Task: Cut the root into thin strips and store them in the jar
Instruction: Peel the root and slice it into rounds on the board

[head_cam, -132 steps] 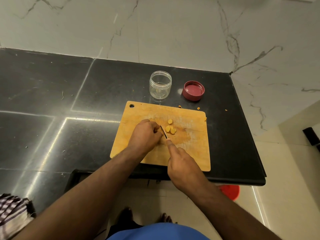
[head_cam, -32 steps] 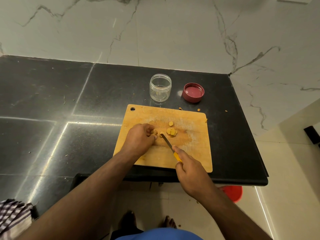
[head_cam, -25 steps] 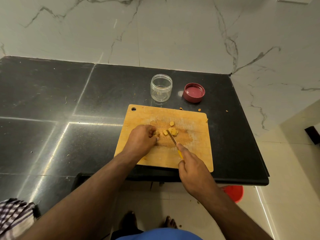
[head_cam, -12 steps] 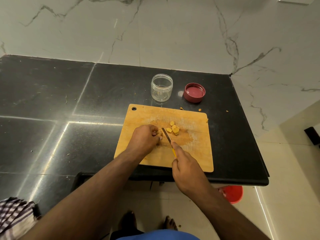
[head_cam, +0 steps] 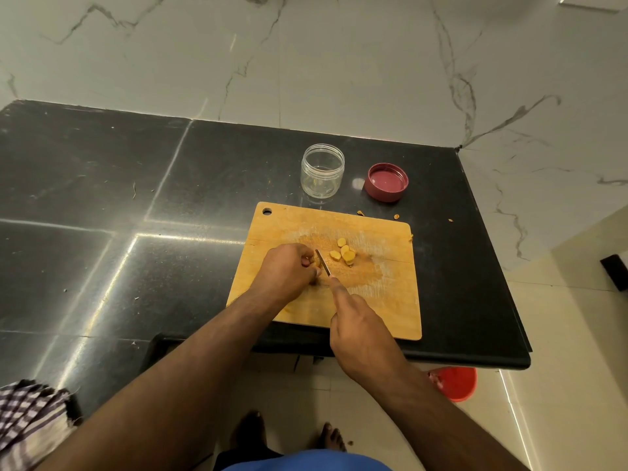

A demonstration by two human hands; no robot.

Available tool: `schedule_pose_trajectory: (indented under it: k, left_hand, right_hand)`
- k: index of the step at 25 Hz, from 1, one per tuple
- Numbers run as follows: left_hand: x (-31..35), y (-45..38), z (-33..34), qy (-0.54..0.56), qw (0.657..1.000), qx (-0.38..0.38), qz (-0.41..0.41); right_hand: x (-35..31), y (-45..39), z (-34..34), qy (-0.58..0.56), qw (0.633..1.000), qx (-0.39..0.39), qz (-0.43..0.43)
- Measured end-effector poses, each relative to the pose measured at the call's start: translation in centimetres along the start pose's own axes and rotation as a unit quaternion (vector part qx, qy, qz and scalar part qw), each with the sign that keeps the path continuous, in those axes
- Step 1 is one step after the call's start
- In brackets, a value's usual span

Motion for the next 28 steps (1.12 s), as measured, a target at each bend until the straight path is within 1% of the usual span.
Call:
schedule_pose_trajectory:
  k: [9,13,16,20,22,24,26,27,28]
  left_hand:
    - [0.3,-0.3,-0.3,-0.015,1.0,-0.019,0.011]
    - [0.4,-0.1,-0.4,-0.012,1.0,-0.014,0.014]
    - [0.1,-0.2,-0.2,-0.008,1.0,0.0,0.004]
    - [-0.1,-0.2,-0.1,0.005,1.0,0.003,-0.018]
    - [-0.1,-0.1,-0.1,0.006,1.0,0.001,-0.018]
    - [-0.1,0.0,0.0,0.006,1.0,0.002,-0.015]
    - [-0.3,0.0,0.1,0.002,1.0,-0.004,-0.016]
    - [-0.3,0.1,0.1,0.001,1.0,-0.007,-0.015]
    - [-0.2,0.1,0.1,0.003,1.0,-0.007,-0.013]
  right_hand:
    - [-0.2,-1.1,-0.4,0.026,0.999,-0.045,-0.011]
    - [-0.1,-2.4,-0.3,0.032,0.997,-0.065,-0.003]
    - [0.1,-2.2,0.2,0.018,0.998,-0.054,0.01]
    - [1.2,1.0,0.3,-0.003,0.999,-0.046,0.015]
    - [2.0,1.8,-0.2,-0.017,1.0,-0.022,0.004]
    - [2.5,1.4,-1.1,-0.05,0.999,0.017,0.014]
    - [3.0,0.5,-2.0,-0.147,0.986,0.037,0.076]
    - [3.4,0.2,-2.2,-0.232,0.963,0.028,0.133]
    - [3.8,-0.1,-2.3,-0.317,0.928,0.009,0.196]
Point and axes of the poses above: each hand's wrist, its own y-axis away from the middle knuckle, its own z-axis out of the palm, x = y × z, the point moved 3 cm from there along -y, towards the middle knuckle, and after that the axes turned 14 degrees about x, right-handed, at the moved point
